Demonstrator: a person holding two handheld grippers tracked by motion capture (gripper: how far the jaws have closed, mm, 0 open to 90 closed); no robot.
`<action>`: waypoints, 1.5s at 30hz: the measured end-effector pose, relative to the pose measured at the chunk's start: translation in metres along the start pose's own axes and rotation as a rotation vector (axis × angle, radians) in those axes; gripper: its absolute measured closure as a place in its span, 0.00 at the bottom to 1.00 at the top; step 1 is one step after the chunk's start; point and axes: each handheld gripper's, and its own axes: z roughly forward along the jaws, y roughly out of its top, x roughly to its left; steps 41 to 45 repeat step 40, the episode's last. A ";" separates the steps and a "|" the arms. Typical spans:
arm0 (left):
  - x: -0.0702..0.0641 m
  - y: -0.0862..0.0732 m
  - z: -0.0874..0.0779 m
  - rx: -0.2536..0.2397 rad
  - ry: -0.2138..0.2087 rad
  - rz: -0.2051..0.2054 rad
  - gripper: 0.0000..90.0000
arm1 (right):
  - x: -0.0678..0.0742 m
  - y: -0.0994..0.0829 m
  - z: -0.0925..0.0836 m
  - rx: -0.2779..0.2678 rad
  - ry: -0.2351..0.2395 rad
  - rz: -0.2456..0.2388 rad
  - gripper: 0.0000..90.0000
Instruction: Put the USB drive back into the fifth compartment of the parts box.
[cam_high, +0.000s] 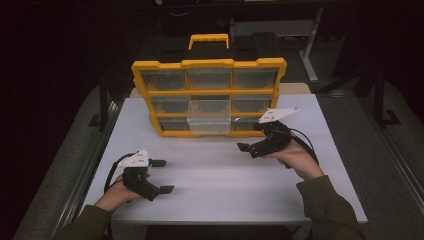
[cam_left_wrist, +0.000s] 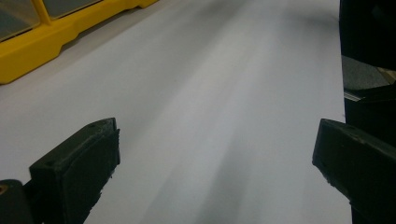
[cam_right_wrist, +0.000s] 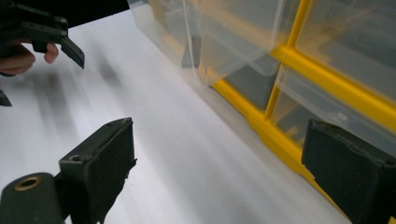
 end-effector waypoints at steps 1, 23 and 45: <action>0.000 0.000 0.000 0.000 0.000 0.000 0.00 | 0.000 0.000 0.000 0.000 0.000 0.000 0.10; -0.002 -0.001 -0.002 -0.001 0.006 0.001 0.00 | 0.002 -0.076 -0.007 -0.012 -0.058 0.090 0.10; -0.002 -0.001 -0.003 -0.002 0.015 0.006 0.00 | 0.005 -0.112 -0.018 0.004 -0.074 0.125 0.10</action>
